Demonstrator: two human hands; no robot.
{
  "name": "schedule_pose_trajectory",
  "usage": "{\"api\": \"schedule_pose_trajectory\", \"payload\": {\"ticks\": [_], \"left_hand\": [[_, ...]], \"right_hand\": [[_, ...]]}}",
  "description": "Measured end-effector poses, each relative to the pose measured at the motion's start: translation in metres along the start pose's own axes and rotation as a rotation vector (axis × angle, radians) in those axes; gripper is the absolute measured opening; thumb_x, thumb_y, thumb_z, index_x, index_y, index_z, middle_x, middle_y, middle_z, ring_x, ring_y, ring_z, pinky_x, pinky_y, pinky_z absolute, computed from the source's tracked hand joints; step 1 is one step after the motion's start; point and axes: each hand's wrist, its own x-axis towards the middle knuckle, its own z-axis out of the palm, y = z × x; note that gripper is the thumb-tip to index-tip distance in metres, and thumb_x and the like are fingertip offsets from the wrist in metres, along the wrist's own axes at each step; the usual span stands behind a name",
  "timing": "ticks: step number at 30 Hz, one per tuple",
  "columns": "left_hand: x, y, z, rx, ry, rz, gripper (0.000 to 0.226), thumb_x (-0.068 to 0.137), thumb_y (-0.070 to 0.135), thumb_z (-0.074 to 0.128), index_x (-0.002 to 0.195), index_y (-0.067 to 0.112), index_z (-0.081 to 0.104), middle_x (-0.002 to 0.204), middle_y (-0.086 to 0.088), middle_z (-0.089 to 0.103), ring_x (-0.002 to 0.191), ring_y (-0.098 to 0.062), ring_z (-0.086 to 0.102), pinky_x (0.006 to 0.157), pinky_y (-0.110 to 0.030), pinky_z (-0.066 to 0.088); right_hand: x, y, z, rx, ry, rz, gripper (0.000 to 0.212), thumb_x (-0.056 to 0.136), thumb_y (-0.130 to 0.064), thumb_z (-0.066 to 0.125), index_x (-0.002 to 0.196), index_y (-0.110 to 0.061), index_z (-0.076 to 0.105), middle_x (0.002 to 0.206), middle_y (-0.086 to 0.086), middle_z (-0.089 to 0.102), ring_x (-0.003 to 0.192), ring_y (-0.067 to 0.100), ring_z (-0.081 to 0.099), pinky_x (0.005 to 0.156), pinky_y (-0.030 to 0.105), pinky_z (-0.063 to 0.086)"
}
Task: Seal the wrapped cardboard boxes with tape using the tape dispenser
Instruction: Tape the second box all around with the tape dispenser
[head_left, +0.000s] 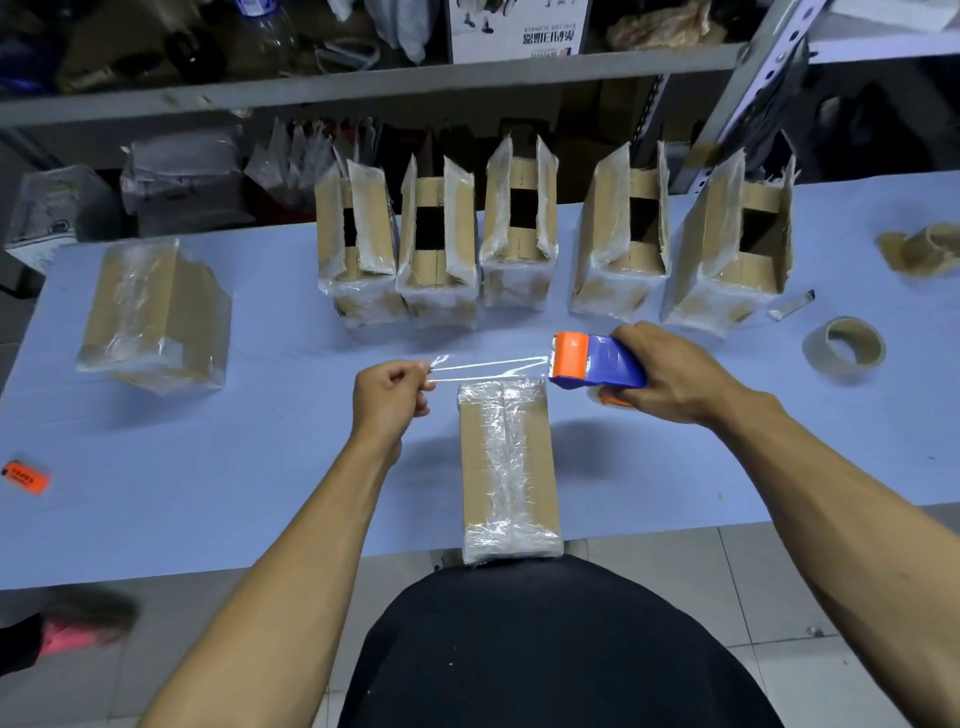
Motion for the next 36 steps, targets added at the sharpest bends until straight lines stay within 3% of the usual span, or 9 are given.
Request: {"api": "schedule_pose_trajectory", "payload": {"ticks": [7, 10, 12, 14, 15, 19, 21, 24, 36], "left_hand": [[-0.006, -0.032, 0.026, -0.007, 0.007, -0.067, 0.020, 0.096, 0.017, 0.066, 0.078, 0.021, 0.073, 0.071, 0.005, 0.070, 0.049, 0.001, 0.051, 0.059, -0.023, 0.049], [-0.006, -0.035, 0.045, -0.112, 0.068, -0.124, 0.025, 0.094, 0.018, 0.069, 0.071, 0.026, 0.073, 0.074, 0.014, 0.075, 0.071, 0.000, 0.066, 0.070, -0.022, 0.052], [-0.003, -0.035, 0.052, -0.236, 0.048, -0.281, 0.006, 0.092, 0.024, 0.073, 0.098, 0.025, 0.075, 0.106, 0.000, 0.076, 0.094, -0.014, 0.071, 0.079, -0.029, 0.059], [0.001, -0.039, 0.053, -0.286, -0.051, -0.499, 0.051, 0.088, 0.039, 0.076, 0.133, 0.018, 0.060, 0.127, -0.012, 0.066, 0.104, -0.025, 0.068, 0.092, -0.045, 0.056], [0.000, -0.040, 0.051, -0.262, -0.082, -0.529, 0.054, 0.088, 0.044, 0.075, 0.130, 0.015, 0.060, 0.121, -0.015, 0.066, 0.094, -0.027, 0.067, 0.090, -0.048, 0.056], [0.004, -0.032, 0.045, -0.049, 0.008, -0.356, 0.042, 0.098, 0.053, 0.052, 0.095, 0.015, 0.069, 0.099, -0.004, 0.073, 0.089, -0.021, 0.067, 0.090, -0.043, 0.055], [-0.004, -0.020, 0.048, 0.047, -0.115, -0.246, 0.051, 0.089, 0.071, 0.050, 0.081, 0.023, 0.066, 0.082, 0.010, 0.072, 0.077, -0.008, 0.067, 0.079, -0.036, 0.053], [-0.013, -0.024, 0.055, 0.172, -0.270, -0.134, 0.060, 0.070, 0.074, 0.068, 0.094, 0.019, 0.071, 0.092, 0.001, 0.077, 0.088, -0.020, 0.074, 0.087, -0.046, 0.059], [-0.014, -0.024, 0.057, 0.131, -0.247, -0.129, 0.054, 0.066, 0.064, 0.078, 0.095, 0.019, 0.075, 0.091, -0.003, 0.079, 0.088, -0.024, 0.076, 0.089, -0.053, 0.058]], "right_hand": [[0.001, 0.004, 0.021, 0.020, -0.056, 0.097, 0.045, 0.079, -0.045, 0.076, 0.104, -0.021, 0.048, 0.095, -0.001, 0.054, 0.081, 0.023, 0.052, 0.063, 0.032, 0.038], [0.000, 0.000, 0.032, 0.061, -0.067, 0.130, 0.044, 0.078, -0.048, 0.076, 0.098, -0.023, 0.046, 0.092, -0.002, 0.054, 0.078, 0.023, 0.051, 0.059, 0.028, 0.035], [-0.002, 0.000, 0.036, 0.087, -0.085, 0.149, 0.045, 0.078, -0.048, 0.076, 0.099, -0.022, 0.046, 0.094, 0.000, 0.055, 0.078, 0.023, 0.052, 0.062, 0.031, 0.041], [-0.004, 0.000, 0.039, 0.113, -0.101, 0.160, 0.047, 0.078, -0.049, 0.075, 0.103, -0.020, 0.048, 0.097, 0.001, 0.056, 0.080, 0.024, 0.054, 0.070, 0.036, 0.048], [-0.004, -0.002, 0.040, 0.122, -0.100, 0.159, 0.048, 0.079, -0.049, 0.075, 0.104, -0.020, 0.048, 0.098, 0.001, 0.056, 0.081, 0.024, 0.054, 0.071, 0.037, 0.049], [-0.003, -0.005, 0.041, 0.158, -0.091, 0.142, 0.048, 0.079, -0.048, 0.077, 0.106, -0.019, 0.048, 0.099, 0.001, 0.057, 0.081, 0.022, 0.054, 0.070, 0.035, 0.047], [-0.003, -0.005, 0.041, 0.172, -0.082, 0.139, 0.048, 0.079, -0.046, 0.077, 0.106, -0.017, 0.049, 0.100, 0.002, 0.057, 0.082, 0.024, 0.054, 0.071, 0.037, 0.048], [-0.004, -0.005, 0.044, 0.181, -0.064, 0.136, 0.047, 0.080, -0.044, 0.076, 0.104, -0.016, 0.048, 0.098, 0.003, 0.057, 0.080, 0.025, 0.054, 0.070, 0.038, 0.048], [-0.036, 0.032, 0.043, 0.184, -0.142, 0.167, 0.050, 0.079, -0.056, 0.073, 0.110, -0.026, 0.048, 0.099, -0.004, 0.059, 0.081, 0.017, 0.056, 0.069, 0.034, 0.049]]}}
